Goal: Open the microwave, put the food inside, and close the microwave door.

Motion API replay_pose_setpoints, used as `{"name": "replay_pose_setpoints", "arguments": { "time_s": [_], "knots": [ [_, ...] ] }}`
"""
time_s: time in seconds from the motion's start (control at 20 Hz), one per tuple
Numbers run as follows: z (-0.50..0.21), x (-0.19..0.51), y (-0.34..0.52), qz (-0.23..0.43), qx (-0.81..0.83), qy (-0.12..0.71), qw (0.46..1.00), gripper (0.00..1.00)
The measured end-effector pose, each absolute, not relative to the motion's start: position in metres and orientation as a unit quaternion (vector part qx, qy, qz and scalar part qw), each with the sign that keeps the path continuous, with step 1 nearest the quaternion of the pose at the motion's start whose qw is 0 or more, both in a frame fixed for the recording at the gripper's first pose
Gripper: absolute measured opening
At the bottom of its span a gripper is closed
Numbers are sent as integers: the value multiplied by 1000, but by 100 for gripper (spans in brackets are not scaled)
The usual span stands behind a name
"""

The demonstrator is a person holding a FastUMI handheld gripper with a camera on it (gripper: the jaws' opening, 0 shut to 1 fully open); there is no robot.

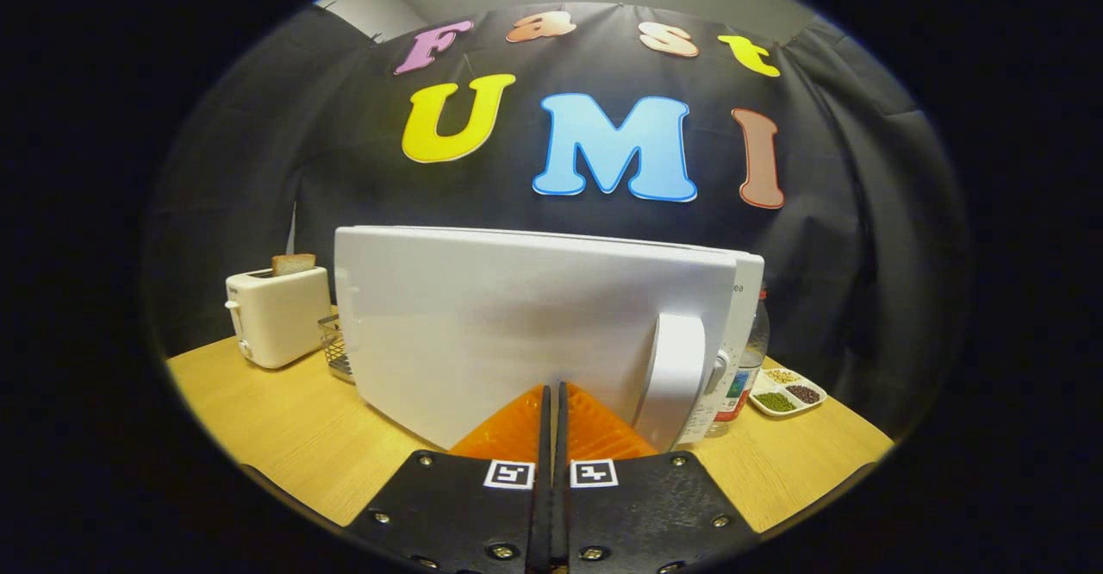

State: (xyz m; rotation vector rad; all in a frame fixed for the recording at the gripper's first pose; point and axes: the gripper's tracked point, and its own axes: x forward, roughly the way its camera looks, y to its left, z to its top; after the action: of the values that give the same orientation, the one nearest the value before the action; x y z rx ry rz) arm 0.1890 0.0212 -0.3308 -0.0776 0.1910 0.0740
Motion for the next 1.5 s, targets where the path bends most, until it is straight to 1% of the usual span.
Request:
{"name": "replay_pose_setpoints", "arguments": {
  "time_s": [0.35, 0.4, 0.45, 0.5, 0.6, 0.7, 0.9, 1.1, 1.5],
  "knots": [
    [-338, 250, 5, -1, -23, 113, 993, 1],
    [-339, 248, 7, -2, -14, 119, 993, 1],
    [-339, 248, 8, -10, -18, 120, 993, 3],
    [-338, 246, 7, -13, -31, 119, 992, 4],
    [-343, 241, 13, 0, -28, 135, 990, 4],
    [-333, 228, 18, 11, -1, 136, 991, 4],
    [-292, 187, 30, 29, -20, 111, 993, 4],
    [-254, 139, 43, 61, 5, 113, 992, 4],
    [-140, 51, 62, 110, 22, 69, 991, 4]
  ]
}}
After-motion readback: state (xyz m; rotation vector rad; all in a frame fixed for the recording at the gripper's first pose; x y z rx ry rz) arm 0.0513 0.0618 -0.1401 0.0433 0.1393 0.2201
